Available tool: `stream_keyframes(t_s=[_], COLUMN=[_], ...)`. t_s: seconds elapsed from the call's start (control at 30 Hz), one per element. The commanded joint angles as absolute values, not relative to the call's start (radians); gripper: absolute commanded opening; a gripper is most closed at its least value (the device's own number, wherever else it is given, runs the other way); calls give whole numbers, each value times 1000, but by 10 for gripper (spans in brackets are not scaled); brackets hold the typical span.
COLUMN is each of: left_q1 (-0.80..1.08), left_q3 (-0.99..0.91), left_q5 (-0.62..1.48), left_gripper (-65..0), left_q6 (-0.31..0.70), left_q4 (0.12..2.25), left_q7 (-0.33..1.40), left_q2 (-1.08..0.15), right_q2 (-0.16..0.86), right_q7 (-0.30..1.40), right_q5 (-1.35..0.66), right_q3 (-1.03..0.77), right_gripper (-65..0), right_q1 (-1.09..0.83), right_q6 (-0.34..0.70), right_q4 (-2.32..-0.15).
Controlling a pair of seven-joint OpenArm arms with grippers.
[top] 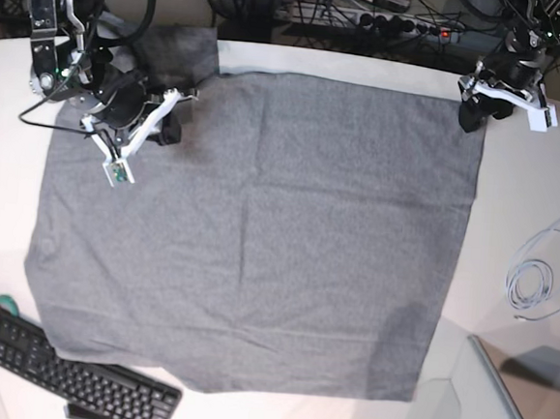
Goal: Layout the t-shirt on the table in an organized manner, then fold the t-shirt properly
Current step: 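Release the shirt with the right gripper and move it aside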
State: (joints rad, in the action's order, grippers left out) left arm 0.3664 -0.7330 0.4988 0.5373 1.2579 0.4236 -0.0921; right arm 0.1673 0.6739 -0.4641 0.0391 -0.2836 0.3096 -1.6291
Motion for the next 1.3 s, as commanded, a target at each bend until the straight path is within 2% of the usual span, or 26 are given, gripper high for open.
stream_keyframes(t_s=[0.0,0.07,0.13,0.2,0.27,0.33,0.4,0.53,0.57,0.6,0.83,1.17,1.27], left_q1=[360,354,352,352,354,355,360,361,361,361,363,352,352], left_q3=[-731,-731,-731,-731,-731,-731,-731,-733,-733,-733,-733,-731,-731], left_q5=[487,487,487,487,487,487,487,487,487,487,487,363,361], left_gripper=[-202,-206,-258,-372,-523,-640,-650,-650,-650,-650,-650,-650,-650], left_q6=[538,539,539,539,539,539,539,539,539,539,535,538,538], left_q4=[1247,1222,1207,1208,1208,1208,1218,1221,1228,1242,1310,1311,1313], left_q7=[441,441,441,441,441,441,441,443,443,446,452,449,449], left_q2=[-101,-101,-101,-101,-101,-102,-104,-111,-111,-116,-117,-107,-107], right_q2=[173,173,173,166,131,111,108,111,114,116,117,117,130], right_q7=[653,650,648,639,599,568,567,576,596,622,760,819,816], right_q5=[-476,-476,-478,-478,-478,-478,-478,-478,-478,-478,-470,-470,-470], right_q3=[35,35,31,-28,-107,-196,-277,-410,-429,-446,-515,-501,-433], right_gripper=[-630,-630,-630,-630,-623,-618,-582,-338,-288,-276,-366,-363,-363], right_q1=[-280,-282,-285,-308,-341,-369,-390,-438,-450,-460,-472,-515,-507], right_q6=[318,318,318,318,318,318,318,318,318,318,318,320,320], right_q4=[-1649,-1649,-1650,-1667,-1696,-1724,-1738,-1738,-1738,-1738,-1701,-1638,-1612])
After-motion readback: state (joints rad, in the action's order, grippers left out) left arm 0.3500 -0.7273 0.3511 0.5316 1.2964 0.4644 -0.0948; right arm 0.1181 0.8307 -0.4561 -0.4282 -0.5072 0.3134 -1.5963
